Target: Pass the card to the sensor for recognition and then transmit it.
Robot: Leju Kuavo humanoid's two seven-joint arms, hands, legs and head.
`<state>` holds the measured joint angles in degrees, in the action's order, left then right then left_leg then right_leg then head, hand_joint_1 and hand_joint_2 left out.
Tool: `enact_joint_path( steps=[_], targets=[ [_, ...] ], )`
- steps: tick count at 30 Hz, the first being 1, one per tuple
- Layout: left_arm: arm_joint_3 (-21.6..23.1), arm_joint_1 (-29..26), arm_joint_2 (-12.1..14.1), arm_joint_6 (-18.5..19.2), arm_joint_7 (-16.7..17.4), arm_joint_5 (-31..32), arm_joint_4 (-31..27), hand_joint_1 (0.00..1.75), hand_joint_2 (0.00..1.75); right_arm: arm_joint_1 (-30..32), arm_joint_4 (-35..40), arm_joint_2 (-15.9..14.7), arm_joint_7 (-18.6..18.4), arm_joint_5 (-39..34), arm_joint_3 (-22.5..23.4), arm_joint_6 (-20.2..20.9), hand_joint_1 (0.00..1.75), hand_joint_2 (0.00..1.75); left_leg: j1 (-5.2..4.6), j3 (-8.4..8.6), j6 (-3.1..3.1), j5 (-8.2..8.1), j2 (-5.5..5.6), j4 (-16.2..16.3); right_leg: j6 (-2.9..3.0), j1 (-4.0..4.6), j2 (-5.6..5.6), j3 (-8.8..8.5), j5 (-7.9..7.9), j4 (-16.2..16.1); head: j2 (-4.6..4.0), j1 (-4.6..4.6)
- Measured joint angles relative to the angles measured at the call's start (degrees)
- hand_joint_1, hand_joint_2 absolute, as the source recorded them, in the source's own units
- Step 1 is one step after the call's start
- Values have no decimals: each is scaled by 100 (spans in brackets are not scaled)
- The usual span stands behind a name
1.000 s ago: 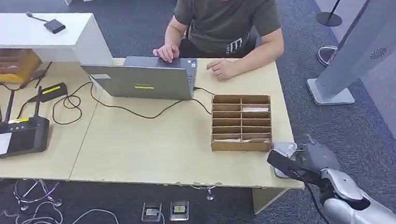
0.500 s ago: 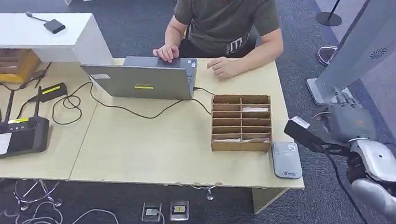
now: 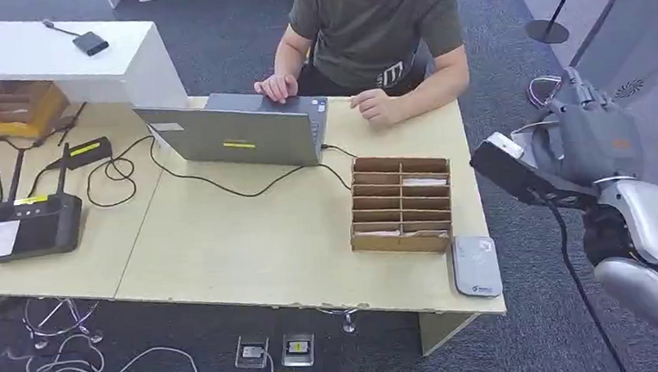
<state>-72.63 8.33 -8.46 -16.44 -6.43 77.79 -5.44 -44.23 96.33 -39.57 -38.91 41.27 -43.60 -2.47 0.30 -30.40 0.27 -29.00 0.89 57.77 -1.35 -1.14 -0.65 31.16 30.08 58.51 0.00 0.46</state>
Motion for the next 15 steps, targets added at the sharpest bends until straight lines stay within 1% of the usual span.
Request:
enact_joint_path(
  steps=[2,6,12,13,15],
  targets=[
    [0,3,0,-44,0,0,0,0,0,-133,-106,134,22,0,-156,-70,175,175,1,-2,0,1,0,-1,0,1,0,1,0,0,0,0],
    [0,11,-13,-137,0,-54,0,0,0,-392,-407,466,177,-15,-539,-221,175,175,3,-4,-1,1,0,-1,0,3,0,2,0,1,0,-2],
    [-2,18,-39,-236,112,-317,0,0,0,-769,-969,1041,507,-103,-1050,-400,175,175,5,-5,-1,2,1,-1,1,5,0,2,0,2,0,-2],
    [0,19,-50,-251,133,-369,0,0,0,-822,-1125,1195,594,-133,-1159,-455,175,175,6,-6,-1,2,1,-1,1,6,-1,2,0,2,0,0],
    [0,21,-66,-284,179,-453,0,0,0,-916,-1323,1393,693,-171,-1278,-512,175,175,6,-6,-1,2,0,-1,1,6,1,2,0,2,0,-2]
  ],
)
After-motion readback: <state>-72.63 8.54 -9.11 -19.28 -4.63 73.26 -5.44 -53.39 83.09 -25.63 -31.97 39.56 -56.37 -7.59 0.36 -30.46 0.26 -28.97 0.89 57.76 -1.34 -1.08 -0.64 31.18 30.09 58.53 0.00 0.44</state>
